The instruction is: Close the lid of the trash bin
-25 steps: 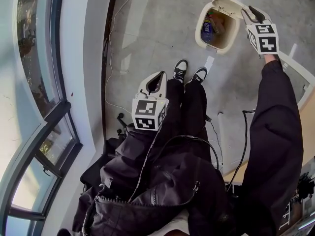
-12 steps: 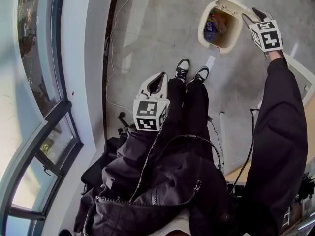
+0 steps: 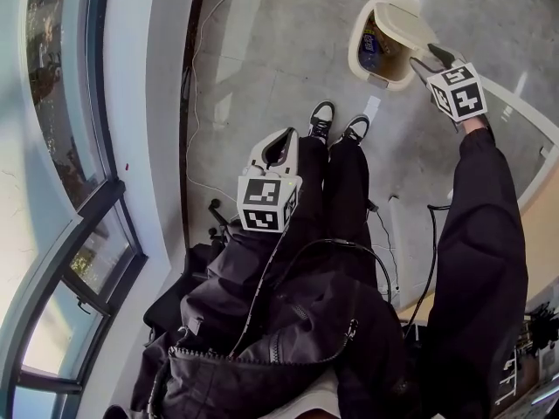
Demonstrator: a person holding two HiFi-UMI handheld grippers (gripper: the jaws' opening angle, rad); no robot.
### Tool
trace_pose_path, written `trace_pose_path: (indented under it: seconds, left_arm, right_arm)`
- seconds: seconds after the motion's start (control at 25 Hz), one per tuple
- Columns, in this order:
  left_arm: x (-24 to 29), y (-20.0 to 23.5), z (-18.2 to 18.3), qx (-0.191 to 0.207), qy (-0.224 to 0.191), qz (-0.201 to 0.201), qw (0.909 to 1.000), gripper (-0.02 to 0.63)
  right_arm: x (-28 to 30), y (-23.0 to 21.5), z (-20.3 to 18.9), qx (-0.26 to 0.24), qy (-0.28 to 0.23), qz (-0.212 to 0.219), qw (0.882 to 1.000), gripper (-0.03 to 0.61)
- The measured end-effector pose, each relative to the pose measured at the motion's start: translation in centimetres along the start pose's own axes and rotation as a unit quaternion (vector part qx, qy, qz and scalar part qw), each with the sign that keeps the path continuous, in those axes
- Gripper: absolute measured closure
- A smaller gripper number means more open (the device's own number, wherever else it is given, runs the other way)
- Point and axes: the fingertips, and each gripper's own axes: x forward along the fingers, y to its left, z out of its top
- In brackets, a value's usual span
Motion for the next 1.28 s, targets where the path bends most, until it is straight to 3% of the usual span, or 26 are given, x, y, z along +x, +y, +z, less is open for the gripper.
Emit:
trace_pose_path:
  seconds: [0.68,1.28]
  left_arm:
    - [1.9,0.1,-3.7,0.005,0.025,-0.004,0.9997,0.614]
    - [3.2,0.6,-7.2,-0.015,0.037,-0.01,0.9992,0.614]
  right_arm:
    - [7.9,6.4,-8.3,0.029,0.051,0.063,0.996,0.359]
    - [14.2,7.0,-12.5,0.055,0.054,0.032,0.996,0.359]
